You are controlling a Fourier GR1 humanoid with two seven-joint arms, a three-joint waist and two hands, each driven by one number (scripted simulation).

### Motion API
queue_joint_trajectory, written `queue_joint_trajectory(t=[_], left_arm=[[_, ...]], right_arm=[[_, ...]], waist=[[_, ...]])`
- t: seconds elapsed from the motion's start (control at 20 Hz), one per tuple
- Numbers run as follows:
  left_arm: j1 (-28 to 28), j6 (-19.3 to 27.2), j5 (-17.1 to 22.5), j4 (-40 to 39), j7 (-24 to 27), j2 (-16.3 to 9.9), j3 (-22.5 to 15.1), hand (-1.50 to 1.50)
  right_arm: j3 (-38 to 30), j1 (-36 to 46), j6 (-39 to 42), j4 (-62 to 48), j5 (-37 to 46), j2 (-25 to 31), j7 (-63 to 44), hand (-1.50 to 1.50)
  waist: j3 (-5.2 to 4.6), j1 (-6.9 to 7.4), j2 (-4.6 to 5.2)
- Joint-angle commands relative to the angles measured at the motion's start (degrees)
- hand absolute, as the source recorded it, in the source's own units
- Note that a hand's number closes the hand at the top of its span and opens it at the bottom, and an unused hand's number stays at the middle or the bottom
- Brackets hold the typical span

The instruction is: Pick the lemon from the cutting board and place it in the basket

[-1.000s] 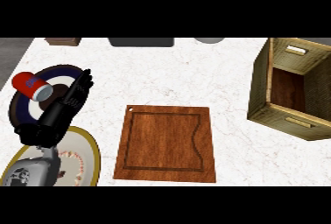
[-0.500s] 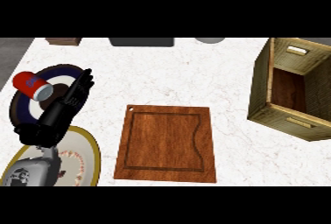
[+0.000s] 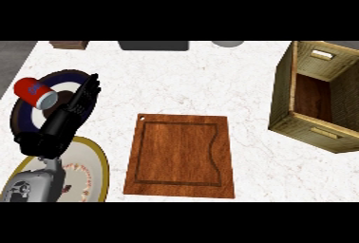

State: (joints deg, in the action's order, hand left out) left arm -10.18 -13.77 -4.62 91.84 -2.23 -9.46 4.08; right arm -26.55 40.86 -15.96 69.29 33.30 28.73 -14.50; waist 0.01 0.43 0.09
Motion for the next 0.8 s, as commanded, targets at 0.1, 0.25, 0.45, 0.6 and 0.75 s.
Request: queue_joint_trajectory(t=[0.1,0.25,0.45,0.6,0.75], left_arm=[[-1.5,-0.6,0.0,-1.9,0.7,-0.4,0.7,0.00],[1.8,-0.2,-0.3,1.7,0.2,0.1,0.0,0.00],[-2.4,1.1,-1.2,-3.1,1.0,0.6,0.5,0.00],[2.0,0.0,-0.8,-1.6,3.1,0.1,0.8,0.00],[-0.7,-0.2,-0.5,-2.5,2.9,-0.3,1.2,0.00]], right_arm=[[0.0,1.7,-0.7,-5.5,-4.0,2.2,6.1,-1.50],[-1.7,4.9,1.4,-6.2,-6.9,5.1,5.5,-1.50],[-3.7,6.1,-0.2,-5.0,-11.1,3.1,5.0,-1.50],[-8.2,4.5,1.0,-1.9,-15.3,4.9,0.6,-1.50],[-10.9,4.3,6.2,-3.6,-19.7,9.0,-2.9,-1.50]], waist=[[-0.01,-0.16,-0.02],[-0.01,0.01,-0.09],[-0.01,-0.33,-0.03],[-0.02,-0.60,-0.23],[-0.02,-0.81,-0.19]])
